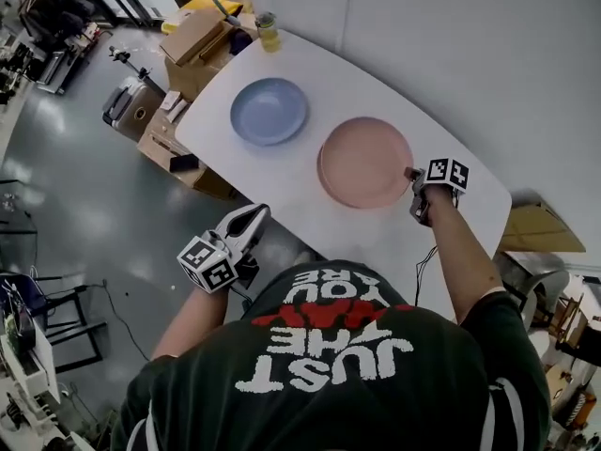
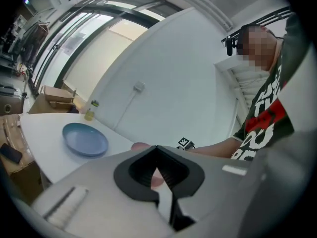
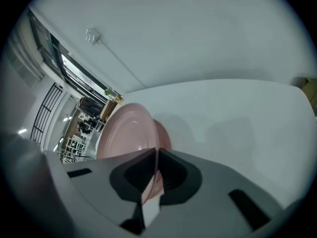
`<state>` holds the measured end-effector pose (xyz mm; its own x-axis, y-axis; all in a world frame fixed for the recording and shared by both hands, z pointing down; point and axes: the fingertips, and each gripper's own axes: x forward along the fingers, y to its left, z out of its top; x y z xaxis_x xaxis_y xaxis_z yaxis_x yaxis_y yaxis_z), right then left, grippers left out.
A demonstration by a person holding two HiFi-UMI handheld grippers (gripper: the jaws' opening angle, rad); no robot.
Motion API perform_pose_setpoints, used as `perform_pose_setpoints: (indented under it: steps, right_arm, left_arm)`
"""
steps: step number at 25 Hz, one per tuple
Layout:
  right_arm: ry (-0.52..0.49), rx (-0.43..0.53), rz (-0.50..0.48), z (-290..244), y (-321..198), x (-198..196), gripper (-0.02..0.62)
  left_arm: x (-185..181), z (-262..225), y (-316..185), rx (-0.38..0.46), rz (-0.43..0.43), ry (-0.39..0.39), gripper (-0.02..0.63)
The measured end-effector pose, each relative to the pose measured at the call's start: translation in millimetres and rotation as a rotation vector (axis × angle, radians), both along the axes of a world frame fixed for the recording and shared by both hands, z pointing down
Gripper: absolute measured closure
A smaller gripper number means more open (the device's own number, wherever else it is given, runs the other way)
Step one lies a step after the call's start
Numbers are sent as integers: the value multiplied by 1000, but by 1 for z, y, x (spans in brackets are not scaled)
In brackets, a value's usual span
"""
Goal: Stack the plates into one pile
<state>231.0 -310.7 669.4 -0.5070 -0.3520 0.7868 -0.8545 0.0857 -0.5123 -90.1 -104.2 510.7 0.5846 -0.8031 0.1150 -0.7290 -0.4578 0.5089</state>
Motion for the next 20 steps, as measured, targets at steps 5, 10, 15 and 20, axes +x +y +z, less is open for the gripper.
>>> perform_pose_setpoints:
  steps: [5, 10, 15, 20]
  right_arm:
    - [77, -44, -9, 39, -2, -15, 577]
    - [204, 38, -130, 52, -6, -30, 575]
    - [266, 150, -208, 21, 0, -34, 430]
    - [94, 301, -151, -50, 26, -18, 430]
  left_arm:
    - [-25, 10, 14, -29, -40, -4, 598]
    - [-41, 24, 21, -50, -38, -12, 598]
    - [-38, 20, 12, -32, 12, 0, 598]
    - [-8, 4, -11, 0, 100, 15, 598]
